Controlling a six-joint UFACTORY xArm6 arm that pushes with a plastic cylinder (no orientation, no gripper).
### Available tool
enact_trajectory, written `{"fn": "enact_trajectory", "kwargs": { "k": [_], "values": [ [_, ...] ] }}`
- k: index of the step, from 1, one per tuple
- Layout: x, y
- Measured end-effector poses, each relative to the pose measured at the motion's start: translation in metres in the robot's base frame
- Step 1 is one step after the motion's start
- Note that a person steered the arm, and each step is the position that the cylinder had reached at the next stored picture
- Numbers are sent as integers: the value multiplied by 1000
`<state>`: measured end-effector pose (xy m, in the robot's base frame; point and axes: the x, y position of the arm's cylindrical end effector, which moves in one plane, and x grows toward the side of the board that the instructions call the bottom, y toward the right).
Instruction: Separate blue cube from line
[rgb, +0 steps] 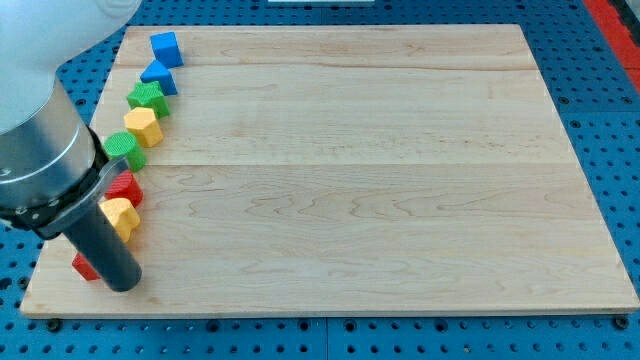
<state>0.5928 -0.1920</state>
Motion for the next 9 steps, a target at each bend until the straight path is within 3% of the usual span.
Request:
{"fn": "enact_trajectory", "kwargs": {
  "k": [6,7,9],
  "values": [
    [7,34],
    [26,34],
    [13,44]
  ]
}}
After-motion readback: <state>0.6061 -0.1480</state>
